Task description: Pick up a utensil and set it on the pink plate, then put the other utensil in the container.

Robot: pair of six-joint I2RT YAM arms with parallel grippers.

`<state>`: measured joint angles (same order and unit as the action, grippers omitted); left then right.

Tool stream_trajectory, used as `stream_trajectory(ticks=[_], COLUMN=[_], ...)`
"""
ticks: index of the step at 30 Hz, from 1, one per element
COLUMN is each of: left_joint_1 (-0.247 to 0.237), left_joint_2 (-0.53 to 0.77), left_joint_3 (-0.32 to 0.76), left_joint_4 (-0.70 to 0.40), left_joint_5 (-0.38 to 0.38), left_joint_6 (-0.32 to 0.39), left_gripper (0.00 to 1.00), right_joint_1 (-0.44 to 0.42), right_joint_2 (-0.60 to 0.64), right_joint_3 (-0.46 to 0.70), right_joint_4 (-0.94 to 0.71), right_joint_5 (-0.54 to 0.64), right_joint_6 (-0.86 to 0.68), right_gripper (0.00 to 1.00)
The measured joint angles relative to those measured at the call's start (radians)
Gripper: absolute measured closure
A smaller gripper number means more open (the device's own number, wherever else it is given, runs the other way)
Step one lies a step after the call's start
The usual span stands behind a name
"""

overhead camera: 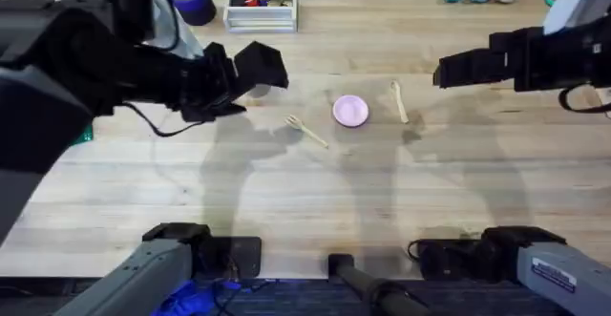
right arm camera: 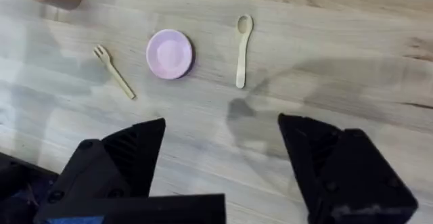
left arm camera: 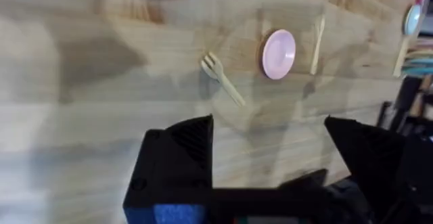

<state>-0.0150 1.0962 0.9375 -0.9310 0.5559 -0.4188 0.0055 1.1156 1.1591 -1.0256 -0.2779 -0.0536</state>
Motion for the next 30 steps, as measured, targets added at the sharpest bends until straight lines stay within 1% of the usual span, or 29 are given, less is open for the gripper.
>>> stream_trajectory(ticks=[3,6,10,12,15,17,21,25,30], left_joint_1=[-0.053,-0.142,-0.262,-0.296,-0.317,-0.328,-0.364,-0.394,-0.426], left_joint_2=[0.031,0.06,0.101,0.118,0.135,0.143,0.173,0.226,0.31], left_joint_3=[0.0,0.0,0.0,0.0,0.0,0.0,0.001,0.011,0.065], left_joint_4=[0.012,0.046,0.063,0.065,0.071,0.072,0.072,0.071,0.048], left_joint_5=[-0.014,-0.051,-0.128,-0.156,-0.189,-0.209,-0.245,-0.273,-0.327], left_joint_6=[-0.149,-0.285,-0.476,-0.566,-0.678,-0.732,-0.801,-0.832,-0.848], left_gripper=[0.004,0.002,0.003,0.003,0.002,0.002,0.002,0.002,0.002], right_joint_1=[0.0,0.0,0.0,0.0,0.0,0.0,0.0,0.0,0.0], right_joint_2=[0.0,0.0,0.0,0.0,0.0,0.0,0.0,0.0,0.0], right_joint_3=[0.0,0.0,0.0,0.0,0.0,0.0,0.0,0.0,0.0], right_joint_4=[0.0,0.0,0.0,0.0,0.0,0.0,0.0,0.0,0.0], right_joint_5=[0.0,0.0,0.0,0.0,0.0,0.0,0.0,0.0,0.0], right_joint_6=[0.0,0.0,0.0,0.0,0.0,0.0,0.0,0.0,0.0], right_gripper=[0.009,0.009,0.009,0.009,0.009,0.009,0.009,0.009,0.009])
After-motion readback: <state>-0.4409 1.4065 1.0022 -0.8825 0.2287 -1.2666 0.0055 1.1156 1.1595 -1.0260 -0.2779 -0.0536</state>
